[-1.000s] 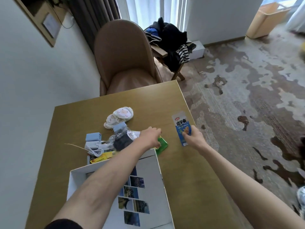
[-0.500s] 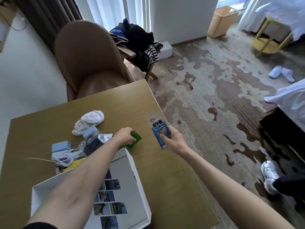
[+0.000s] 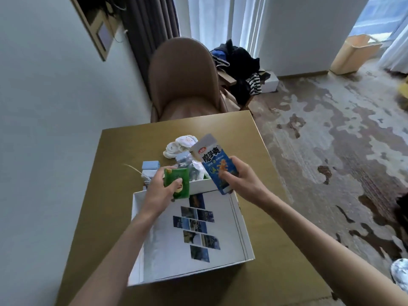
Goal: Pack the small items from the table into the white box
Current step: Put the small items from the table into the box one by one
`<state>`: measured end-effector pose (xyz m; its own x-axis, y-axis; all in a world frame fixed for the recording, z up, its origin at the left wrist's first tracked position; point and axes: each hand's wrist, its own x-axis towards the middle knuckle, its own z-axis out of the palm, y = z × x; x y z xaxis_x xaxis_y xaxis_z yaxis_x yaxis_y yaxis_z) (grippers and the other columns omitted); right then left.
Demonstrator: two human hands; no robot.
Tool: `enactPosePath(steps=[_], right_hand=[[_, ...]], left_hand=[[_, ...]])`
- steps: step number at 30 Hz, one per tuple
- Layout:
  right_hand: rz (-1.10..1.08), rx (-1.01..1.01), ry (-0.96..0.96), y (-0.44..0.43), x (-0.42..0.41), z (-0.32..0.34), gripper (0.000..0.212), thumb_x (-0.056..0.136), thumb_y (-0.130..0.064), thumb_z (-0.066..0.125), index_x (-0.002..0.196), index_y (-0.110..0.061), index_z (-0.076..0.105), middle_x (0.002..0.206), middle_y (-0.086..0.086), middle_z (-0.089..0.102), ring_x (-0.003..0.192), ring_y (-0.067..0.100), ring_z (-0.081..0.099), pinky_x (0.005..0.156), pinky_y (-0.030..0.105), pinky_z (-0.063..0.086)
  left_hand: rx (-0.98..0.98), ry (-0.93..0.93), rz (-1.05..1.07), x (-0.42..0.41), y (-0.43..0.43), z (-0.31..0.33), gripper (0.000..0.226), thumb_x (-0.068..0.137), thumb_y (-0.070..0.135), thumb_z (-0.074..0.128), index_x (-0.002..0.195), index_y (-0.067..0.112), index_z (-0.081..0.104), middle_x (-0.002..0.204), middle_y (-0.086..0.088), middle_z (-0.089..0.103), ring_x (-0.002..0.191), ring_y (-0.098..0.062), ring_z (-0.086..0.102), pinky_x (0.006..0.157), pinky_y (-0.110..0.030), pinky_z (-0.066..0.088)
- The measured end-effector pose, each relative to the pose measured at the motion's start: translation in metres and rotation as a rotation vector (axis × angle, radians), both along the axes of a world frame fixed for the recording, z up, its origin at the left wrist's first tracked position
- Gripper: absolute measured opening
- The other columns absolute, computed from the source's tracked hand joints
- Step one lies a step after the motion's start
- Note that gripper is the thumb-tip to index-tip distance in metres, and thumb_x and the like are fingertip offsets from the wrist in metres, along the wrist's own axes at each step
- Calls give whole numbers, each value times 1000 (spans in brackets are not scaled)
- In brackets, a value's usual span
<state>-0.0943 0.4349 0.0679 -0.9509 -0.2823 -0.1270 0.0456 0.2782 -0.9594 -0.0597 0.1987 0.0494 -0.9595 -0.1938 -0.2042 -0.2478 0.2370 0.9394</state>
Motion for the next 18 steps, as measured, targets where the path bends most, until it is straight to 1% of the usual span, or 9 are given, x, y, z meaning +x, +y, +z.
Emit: enactPosePath(steps=[2, 4, 6, 9, 11, 13, 16, 18], right_hand=[[119, 52, -39, -23, 16, -5, 13, 92, -15, 59, 100, -22, 53, 92, 1, 68, 72, 15, 70, 50, 25, 53], [207, 102, -99, -44, 27, -11, 19, 91, -15, 60, 104, -26, 52, 99, 4, 66, 77, 16, 71, 51, 21, 53], [269, 142, -149, -63, 32, -19, 23, 91, -14, 63, 109, -24, 54, 105, 7, 65, 82, 17, 71, 53, 21, 54], [268, 189, -232, -86, 38, -33, 31, 89, -10, 66, 118, -14, 57, 104, 9, 67, 82, 18, 70, 56, 29, 59], [270, 200, -259, -98, 41, -44, 35, 87, -8, 68, 121, -10, 58, 99, 7, 68, 74, 13, 69, 54, 27, 57], [269, 205, -281, -108, 43, -52, 38, 87, -9, 68, 124, -10, 59, 98, 4, 68, 71, 11, 67, 53, 23, 54], [268, 244, -323, -118, 43, -64, 42, 87, -11, 69, 127, -12, 58, 102, 3, 65, 77, 12, 66, 55, 19, 52], [234, 248, -356, -124, 42, -72, 42, 87, -11, 69, 127, -12, 56, 106, 6, 63, 81, 16, 66, 59, 23, 56]], left_hand=[[25, -43, 33, 27, -24, -1, 29, 91, 12, 61, 116, 26, 51, 106, -1, 59, 93, -22, 64, 58, -35, 57], [63, -74, 75, 48, -45, -2, 31, 93, 9, 56, 119, 24, 48, 105, 0, 57, 94, -23, 62, 54, -32, 55], [94, -84, 104, 66, -62, 0, 30, 95, 7, 52, 121, 21, 46, 105, -3, 56, 93, -22, 62, 54, -30, 55], [86, -79, 141, 85, -79, 1, 27, 95, 7, 48, 118, 20, 47, 104, -7, 59, 90, -21, 63, 54, -24, 53], [77, -74, 167, 93, -86, -1, 24, 94, 7, 48, 116, 18, 48, 101, -6, 60, 87, -19, 64, 52, -21, 52], [77, -78, 182, 98, -92, -2, 23, 95, 8, 49, 116, 17, 49, 101, -5, 61, 87, -17, 64, 54, -23, 54], [86, -83, 185, 104, -100, -4, 20, 96, 9, 48, 113, 18, 49, 99, -4, 61, 86, -16, 64, 56, -23, 55], [63, -82, 187, 107, -103, -5, 19, 95, 10, 48, 112, 19, 50, 99, -5, 62, 86, -18, 65, 57, -25, 54]])
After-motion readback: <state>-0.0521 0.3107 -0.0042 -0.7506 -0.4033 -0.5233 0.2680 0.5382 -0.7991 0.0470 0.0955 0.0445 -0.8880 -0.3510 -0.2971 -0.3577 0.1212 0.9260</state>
